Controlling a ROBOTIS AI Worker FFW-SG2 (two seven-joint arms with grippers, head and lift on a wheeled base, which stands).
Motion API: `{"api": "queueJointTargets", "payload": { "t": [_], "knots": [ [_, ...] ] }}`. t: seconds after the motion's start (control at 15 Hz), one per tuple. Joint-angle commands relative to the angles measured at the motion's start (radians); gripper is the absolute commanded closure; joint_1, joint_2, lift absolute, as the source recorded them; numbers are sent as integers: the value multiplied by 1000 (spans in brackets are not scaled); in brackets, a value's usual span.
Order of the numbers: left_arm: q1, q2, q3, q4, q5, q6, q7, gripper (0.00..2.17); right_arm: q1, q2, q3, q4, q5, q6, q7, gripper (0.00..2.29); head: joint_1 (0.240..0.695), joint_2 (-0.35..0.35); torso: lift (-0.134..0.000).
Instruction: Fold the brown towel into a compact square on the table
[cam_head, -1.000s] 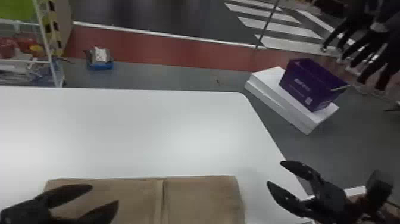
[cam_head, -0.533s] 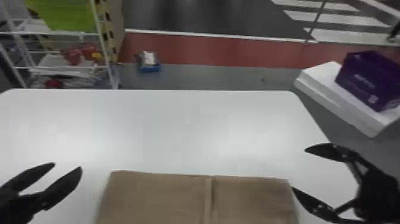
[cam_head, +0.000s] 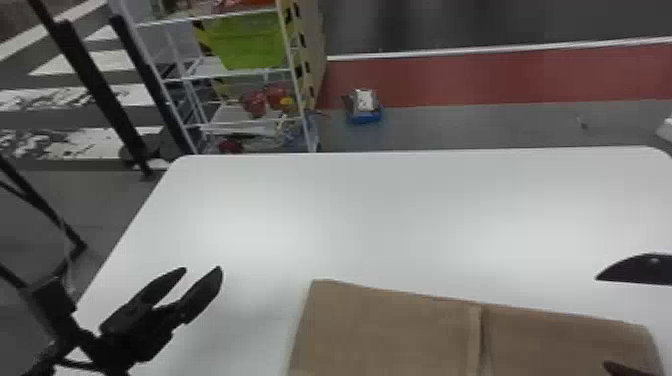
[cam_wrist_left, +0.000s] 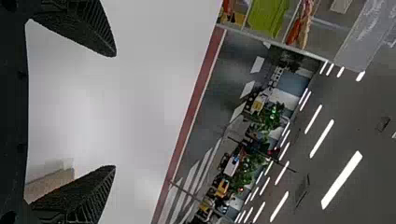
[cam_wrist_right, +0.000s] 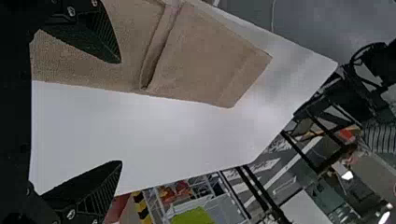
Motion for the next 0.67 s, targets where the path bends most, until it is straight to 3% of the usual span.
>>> {"api": "queueJointTargets", "payload": {
  "t": [0.0,0.2,0.6],
  "knots": [
    [1,-3,27,8,7,-40,-1,19,-19,-42,42,28,74,-103,3,120,695,230,-134],
    [9,-3,44,8,10,-49,-7,22,-68,-108,107,71,126,-131,3,124,695,281,-134],
    [24,-3,63,13,32,-61,-20,26,-98,-154,235,117,328,-254,3,144,695,314,-134]
  ]
}}
